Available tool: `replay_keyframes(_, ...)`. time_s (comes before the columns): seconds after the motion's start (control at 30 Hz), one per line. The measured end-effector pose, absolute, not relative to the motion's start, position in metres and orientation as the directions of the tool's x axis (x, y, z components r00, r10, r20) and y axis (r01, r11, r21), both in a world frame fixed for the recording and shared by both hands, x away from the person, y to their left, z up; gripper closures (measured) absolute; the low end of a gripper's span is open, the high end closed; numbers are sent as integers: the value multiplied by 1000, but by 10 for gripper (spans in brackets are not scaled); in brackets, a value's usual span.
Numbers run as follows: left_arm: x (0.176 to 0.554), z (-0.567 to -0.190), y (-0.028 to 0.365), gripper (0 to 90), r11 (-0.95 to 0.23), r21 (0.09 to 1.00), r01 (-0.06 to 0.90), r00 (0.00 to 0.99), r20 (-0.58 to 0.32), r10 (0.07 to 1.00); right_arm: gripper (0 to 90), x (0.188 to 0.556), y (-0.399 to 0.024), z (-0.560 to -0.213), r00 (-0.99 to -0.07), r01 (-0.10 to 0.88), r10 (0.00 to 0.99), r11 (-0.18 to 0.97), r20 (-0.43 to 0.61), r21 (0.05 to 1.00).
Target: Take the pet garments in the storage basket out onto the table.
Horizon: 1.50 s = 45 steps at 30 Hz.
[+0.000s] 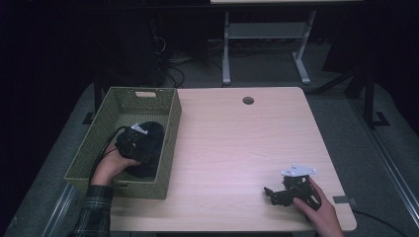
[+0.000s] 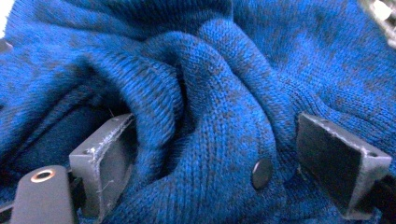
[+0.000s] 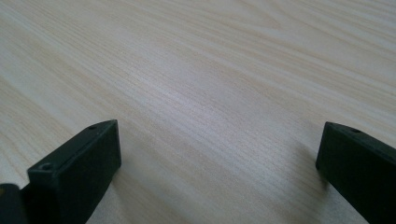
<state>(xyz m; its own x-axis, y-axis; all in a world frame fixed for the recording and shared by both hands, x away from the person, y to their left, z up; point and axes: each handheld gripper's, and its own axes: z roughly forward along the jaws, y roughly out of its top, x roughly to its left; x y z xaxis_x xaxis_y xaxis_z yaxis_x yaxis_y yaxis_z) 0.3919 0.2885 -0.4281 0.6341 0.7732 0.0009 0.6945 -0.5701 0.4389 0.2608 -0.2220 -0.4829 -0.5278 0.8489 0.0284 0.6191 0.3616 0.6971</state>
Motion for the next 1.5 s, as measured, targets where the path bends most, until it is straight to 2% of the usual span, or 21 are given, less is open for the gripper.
replay_keyframes(0.1,393,-429,288,191,-564,414,714,630,-29,776,0,261,-222,-483,-528,619,849,362,29,697)
replay_keyframes(0.3,392,-424,287,467,-561,380,735,624,-57,779,0,261,-222,-483,-528,619,849,362,29,697)
replay_keyframes(0.43,392,-422,288,572,-557,370,743,623,-80,778,0,261,-222,-483,-528,619,849,362,28,697)
replay_keyframes(0.77,392,-410,299,617,-510,419,751,604,-124,788,0,261,-222,-483,-528,619,849,362,28,697)
replay_keyframes(1.13,382,-378,320,626,-411,564,717,587,-169,792,0,261,-222,-483,-528,619,849,362,28,697)
replay_keyframes(1.5,370,-345,330,632,-362,670,648,603,-160,782,0,261,-222,-483,-527,620,850,360,30,698)
